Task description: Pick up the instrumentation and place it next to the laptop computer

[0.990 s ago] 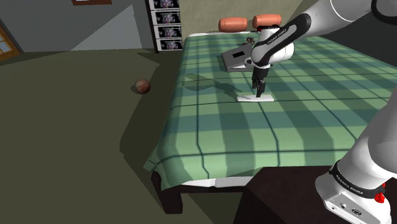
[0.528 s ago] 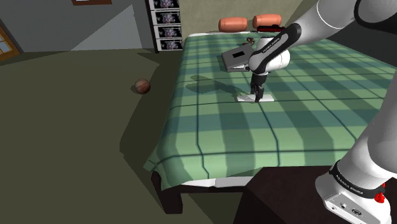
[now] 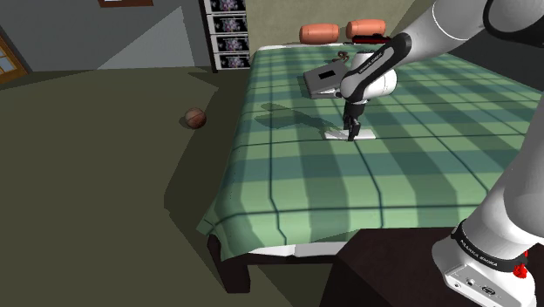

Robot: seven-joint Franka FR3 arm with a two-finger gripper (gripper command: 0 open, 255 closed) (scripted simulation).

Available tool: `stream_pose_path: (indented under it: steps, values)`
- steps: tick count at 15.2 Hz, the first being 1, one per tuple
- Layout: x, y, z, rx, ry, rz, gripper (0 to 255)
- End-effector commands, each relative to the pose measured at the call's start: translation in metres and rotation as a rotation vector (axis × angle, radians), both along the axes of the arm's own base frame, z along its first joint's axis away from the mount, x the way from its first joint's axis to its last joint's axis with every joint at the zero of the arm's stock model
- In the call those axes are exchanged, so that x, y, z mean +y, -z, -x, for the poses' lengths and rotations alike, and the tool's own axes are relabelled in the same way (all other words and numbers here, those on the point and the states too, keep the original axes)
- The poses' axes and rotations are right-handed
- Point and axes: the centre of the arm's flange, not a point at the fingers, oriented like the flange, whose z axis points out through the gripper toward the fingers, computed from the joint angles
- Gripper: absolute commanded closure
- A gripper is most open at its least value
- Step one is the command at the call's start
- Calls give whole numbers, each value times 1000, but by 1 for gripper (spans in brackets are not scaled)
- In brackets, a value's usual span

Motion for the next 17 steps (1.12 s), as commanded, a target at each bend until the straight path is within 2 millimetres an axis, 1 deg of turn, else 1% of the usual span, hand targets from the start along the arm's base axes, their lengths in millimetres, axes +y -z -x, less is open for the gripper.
stream_pose_path:
  steps: [1,9,17]
  values:
    - [0,0,0,1,0,0,255]
    - [0,0,0,1,0,0,255]
    - [0,-42,0,1,0,0,255]
